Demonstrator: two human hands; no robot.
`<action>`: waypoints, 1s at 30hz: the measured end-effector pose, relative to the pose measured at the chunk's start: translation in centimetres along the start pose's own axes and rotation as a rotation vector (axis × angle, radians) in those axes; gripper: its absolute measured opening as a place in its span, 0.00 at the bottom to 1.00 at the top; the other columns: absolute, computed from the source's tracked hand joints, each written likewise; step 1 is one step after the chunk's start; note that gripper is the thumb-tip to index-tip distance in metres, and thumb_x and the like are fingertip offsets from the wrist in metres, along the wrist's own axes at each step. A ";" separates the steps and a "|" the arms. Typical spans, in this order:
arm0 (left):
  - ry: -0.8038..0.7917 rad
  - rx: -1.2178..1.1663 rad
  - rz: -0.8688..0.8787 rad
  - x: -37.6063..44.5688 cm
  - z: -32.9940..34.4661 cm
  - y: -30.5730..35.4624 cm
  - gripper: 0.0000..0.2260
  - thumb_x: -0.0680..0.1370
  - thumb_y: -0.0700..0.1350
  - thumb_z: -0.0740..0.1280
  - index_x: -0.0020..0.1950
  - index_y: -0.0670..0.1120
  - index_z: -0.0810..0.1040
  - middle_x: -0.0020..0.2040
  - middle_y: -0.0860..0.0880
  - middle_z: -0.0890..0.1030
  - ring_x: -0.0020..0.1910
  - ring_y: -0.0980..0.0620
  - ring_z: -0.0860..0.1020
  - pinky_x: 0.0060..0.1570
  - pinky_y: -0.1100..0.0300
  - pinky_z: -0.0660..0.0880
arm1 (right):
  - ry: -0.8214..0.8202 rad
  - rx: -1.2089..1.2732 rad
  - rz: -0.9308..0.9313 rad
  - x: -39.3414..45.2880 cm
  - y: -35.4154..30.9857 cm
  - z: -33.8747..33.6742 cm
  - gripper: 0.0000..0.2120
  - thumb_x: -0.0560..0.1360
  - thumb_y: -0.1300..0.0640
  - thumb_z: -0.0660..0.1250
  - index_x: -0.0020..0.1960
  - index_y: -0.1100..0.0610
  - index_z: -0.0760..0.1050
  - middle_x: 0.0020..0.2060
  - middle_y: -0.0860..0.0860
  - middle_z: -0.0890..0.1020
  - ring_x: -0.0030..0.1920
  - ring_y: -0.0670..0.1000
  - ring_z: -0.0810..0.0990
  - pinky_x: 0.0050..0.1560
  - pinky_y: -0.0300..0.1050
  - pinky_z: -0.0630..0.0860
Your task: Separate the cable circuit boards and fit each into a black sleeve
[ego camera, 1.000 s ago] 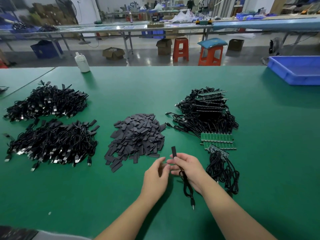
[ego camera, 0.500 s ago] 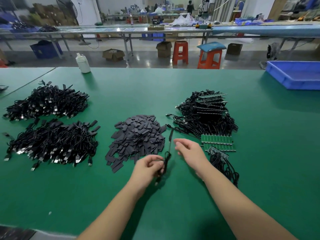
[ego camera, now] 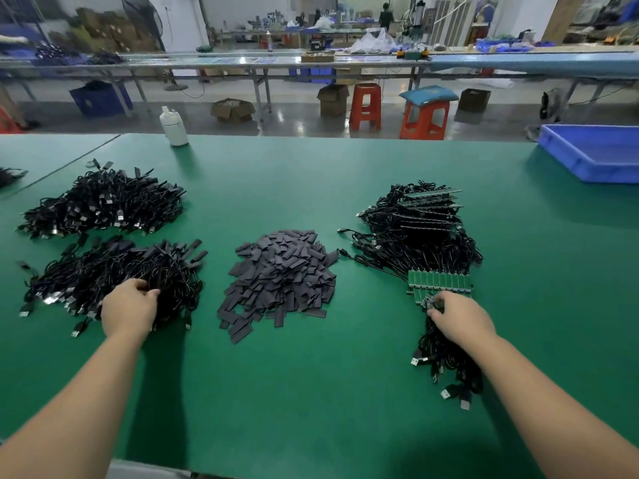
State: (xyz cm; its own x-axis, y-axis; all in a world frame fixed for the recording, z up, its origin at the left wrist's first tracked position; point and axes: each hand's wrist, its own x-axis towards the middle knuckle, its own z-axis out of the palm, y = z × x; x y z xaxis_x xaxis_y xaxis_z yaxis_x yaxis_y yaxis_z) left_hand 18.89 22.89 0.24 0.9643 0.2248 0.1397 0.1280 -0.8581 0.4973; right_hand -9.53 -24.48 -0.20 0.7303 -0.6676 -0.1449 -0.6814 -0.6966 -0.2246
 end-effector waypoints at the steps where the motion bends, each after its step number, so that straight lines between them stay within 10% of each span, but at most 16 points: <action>1: 0.011 0.000 -0.007 -0.1 0.0 -0.2 0.13 0.77 0.49 0.71 0.59 0.44 0.81 0.48 0.43 0.84 0.43 0.42 0.78 0.40 0.53 0.77 | 0.002 0.038 0.002 0.0 -0.1 0.1 0.18 0.79 0.50 0.65 0.68 0.53 0.73 0.59 0.50 0.81 0.49 0.51 0.80 0.48 0.47 0.79; 7: 0.051 0.083 0.137 -2.4 0.7 1.5 0.17 0.77 0.49 0.70 0.64 0.45 0.79 0.55 0.39 0.80 0.55 0.37 0.75 0.44 0.44 0.78 | -0.052 0.157 0.005 0.4 -0.5 0.2 0.20 0.78 0.48 0.68 0.68 0.55 0.75 0.62 0.51 0.80 0.63 0.55 0.76 0.61 0.51 0.76; 19: -0.094 -0.080 0.540 -9.7 4.9 7.9 0.13 0.78 0.41 0.66 0.62 0.46 0.80 0.54 0.51 0.78 0.36 0.56 0.76 0.35 0.60 0.77 | -0.174 0.039 0.167 -0.1 -0.7 -0.8 0.35 0.71 0.40 0.72 0.73 0.52 0.66 0.66 0.54 0.75 0.66 0.58 0.71 0.63 0.52 0.72; 25: -0.406 -0.172 0.755 -17.4 7.5 13.9 0.11 0.79 0.43 0.65 0.59 0.51 0.81 0.54 0.55 0.82 0.47 0.56 0.79 0.53 0.56 0.79 | -0.125 0.350 0.042 -0.4 -1.2 -1.0 0.14 0.78 0.50 0.69 0.59 0.56 0.79 0.49 0.50 0.81 0.42 0.47 0.75 0.43 0.41 0.71; 30: -0.754 -0.386 0.652 -22.7 8.6 19.2 0.18 0.80 0.54 0.65 0.69 0.52 0.75 0.55 0.54 0.83 0.51 0.58 0.79 0.60 0.57 0.75 | -0.084 0.405 -0.114 -1.7 -3.1 -2.3 0.02 0.78 0.52 0.68 0.49 0.50 0.78 0.46 0.46 0.81 0.44 0.47 0.78 0.42 0.41 0.72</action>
State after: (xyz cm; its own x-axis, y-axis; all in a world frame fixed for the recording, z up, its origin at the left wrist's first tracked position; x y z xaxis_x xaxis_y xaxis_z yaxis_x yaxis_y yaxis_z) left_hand 1.42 -2.70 -0.76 0.7312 -0.6817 -0.0237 -0.4184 -0.4757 0.7737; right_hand -8.74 -21.82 2.98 0.8127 -0.5569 -0.1712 -0.5338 -0.5940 -0.6018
